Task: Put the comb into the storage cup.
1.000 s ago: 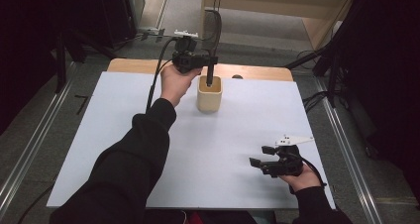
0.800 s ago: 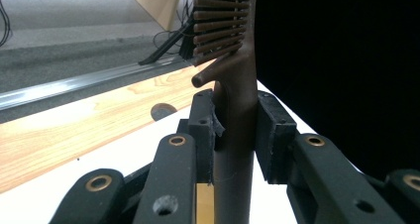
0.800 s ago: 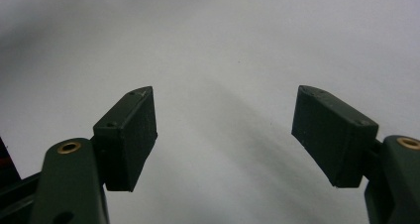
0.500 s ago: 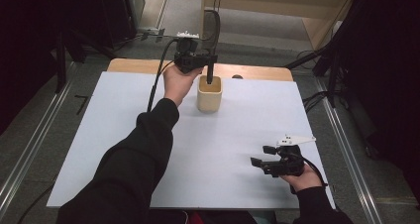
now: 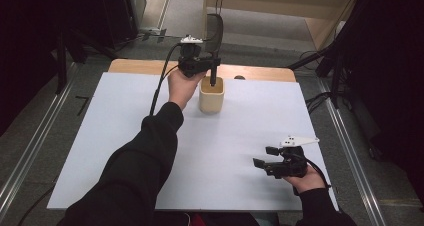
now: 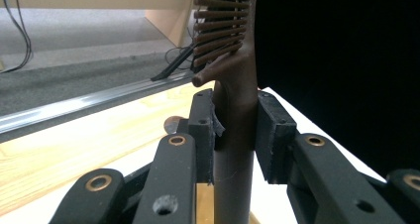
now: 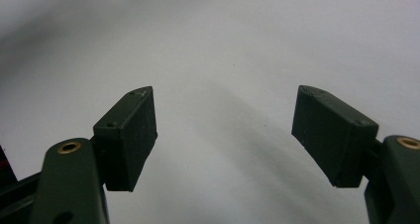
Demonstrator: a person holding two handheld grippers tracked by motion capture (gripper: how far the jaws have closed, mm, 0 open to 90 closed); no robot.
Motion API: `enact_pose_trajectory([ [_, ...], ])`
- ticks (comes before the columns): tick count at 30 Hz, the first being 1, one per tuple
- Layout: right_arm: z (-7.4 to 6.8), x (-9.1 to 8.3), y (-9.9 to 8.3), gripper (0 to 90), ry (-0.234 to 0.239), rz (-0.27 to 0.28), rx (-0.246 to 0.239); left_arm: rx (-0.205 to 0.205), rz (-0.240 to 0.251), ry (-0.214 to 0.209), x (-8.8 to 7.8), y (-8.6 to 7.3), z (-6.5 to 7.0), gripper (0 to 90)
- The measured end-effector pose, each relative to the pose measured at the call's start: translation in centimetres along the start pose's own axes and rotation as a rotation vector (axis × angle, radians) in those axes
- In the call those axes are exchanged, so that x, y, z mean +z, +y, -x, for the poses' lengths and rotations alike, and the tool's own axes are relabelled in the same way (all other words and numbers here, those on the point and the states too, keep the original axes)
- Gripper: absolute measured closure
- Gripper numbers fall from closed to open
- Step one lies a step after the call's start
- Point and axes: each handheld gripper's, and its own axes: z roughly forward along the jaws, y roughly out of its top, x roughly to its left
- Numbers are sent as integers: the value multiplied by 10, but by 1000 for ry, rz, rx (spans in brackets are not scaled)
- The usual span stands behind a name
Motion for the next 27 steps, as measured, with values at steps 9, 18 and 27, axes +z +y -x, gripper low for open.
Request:
enact_pose_trajectory([
  [9,0,1,0,237,1,2,-3,6,5,-6,4,-5,-3,726],
  [18,1,-1,1,237,-8,11,2,18,-31,-4,11,-11,-3,725],
  [27,1,0,1,237,0,6,-6,12,-32,4,12,-19,-6,725],
])
